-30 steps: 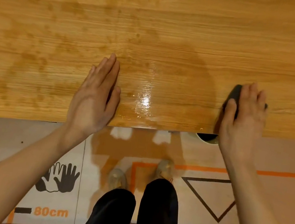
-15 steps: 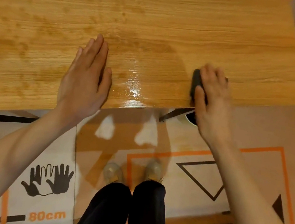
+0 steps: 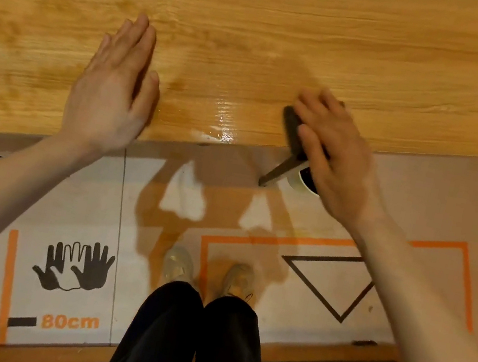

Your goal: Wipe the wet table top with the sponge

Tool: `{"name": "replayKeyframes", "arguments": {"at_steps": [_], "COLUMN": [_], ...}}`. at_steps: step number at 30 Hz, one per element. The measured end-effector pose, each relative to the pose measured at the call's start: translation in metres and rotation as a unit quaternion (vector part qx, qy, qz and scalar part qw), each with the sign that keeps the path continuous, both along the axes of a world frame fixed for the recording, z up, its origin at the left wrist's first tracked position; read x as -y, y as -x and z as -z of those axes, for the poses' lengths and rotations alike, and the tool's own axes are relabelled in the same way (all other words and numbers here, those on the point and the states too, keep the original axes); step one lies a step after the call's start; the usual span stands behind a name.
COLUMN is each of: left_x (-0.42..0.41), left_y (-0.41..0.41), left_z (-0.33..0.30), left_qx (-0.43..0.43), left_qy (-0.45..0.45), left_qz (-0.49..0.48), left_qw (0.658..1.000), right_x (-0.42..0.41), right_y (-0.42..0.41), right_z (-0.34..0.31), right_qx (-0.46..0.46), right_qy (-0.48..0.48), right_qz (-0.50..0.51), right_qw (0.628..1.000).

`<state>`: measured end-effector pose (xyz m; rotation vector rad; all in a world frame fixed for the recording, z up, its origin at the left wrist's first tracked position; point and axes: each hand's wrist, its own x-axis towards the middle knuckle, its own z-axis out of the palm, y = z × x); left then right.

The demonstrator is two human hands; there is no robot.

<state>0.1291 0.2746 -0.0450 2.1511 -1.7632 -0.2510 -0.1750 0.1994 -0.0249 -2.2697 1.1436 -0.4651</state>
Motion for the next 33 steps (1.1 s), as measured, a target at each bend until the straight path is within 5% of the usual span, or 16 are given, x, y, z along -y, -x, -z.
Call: {"name": "replayKeyframes", "arguments": {"at_steps": [4, 15, 20, 29, 33], "left_x": [-0.002, -0.002, -0.002, -0.001, -0.001], "left_y": [0.001, 0.005, 0.005, 0.002, 0.003], "left_z": [0.001, -0.003, -0.002, 0.0, 0.0], "left_qx": [0.005, 0.015, 0.017, 0.017, 0.005], "left_qy": [0.005, -0.004, 0.002, 0.006, 0.007], "left_qz": [-0.006, -0.007, -0.008, -0.01, -0.011], "left_qw": [1.0, 1.0, 1.0, 1.0, 1.0], "right_x": [0.004, 0.0, 0.009, -0.057, -0.049], "right_y": [0.053, 0.023, 0.067, -0.084, -0.073], "right_z": [-0.001, 0.029, 0.032, 0.045, 0.039], "right_qx": [-0.012, 0.017, -0.031, 0.021, 0.008], "right_qy": [-0.005, 0.174, 0.162, 0.214, 0.217], "right_qz": [0.033, -0.157, -0.039, -0.061, -0.142], "right_qw": [0.999, 0.972, 0.986, 0.975, 0.966]}}
